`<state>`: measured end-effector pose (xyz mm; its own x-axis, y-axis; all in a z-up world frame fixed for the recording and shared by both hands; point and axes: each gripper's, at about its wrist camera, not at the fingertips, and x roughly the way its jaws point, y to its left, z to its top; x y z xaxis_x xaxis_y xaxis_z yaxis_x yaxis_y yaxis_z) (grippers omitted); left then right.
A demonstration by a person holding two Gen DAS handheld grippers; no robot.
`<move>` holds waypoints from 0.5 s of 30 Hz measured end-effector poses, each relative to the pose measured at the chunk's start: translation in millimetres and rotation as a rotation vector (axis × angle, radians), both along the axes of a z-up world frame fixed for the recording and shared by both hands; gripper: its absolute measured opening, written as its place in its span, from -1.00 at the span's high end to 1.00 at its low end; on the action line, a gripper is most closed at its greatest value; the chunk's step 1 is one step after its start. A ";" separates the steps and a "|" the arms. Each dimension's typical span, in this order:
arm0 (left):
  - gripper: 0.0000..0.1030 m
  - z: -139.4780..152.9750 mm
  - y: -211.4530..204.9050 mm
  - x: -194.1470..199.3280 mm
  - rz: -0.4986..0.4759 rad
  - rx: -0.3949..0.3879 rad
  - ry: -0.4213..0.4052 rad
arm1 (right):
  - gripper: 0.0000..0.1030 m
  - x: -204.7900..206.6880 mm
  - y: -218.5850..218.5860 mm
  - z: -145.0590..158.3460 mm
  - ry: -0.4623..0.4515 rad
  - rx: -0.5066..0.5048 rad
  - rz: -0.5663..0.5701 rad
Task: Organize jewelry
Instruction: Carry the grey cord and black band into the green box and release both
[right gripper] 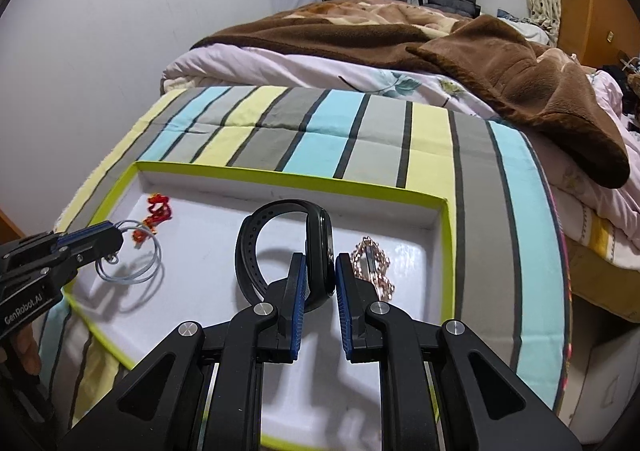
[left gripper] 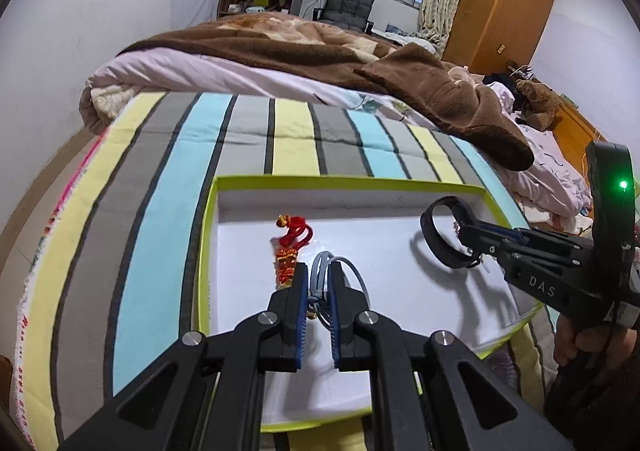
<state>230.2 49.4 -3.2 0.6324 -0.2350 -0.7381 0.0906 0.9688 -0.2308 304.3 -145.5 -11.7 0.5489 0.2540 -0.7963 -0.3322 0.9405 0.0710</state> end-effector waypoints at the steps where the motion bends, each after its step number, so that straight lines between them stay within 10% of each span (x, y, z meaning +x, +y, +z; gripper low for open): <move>1: 0.81 -2.3 0.8 1.5 0.001 0.001 0.005 | 0.70 1.8 0.4 -2.0 0.006 -0.003 -0.001; 15: 0.80 -11.4 2.8 7.7 0.010 0.009 0.031 | 0.70 14.2 3.5 -10.5 0.018 -0.006 -0.002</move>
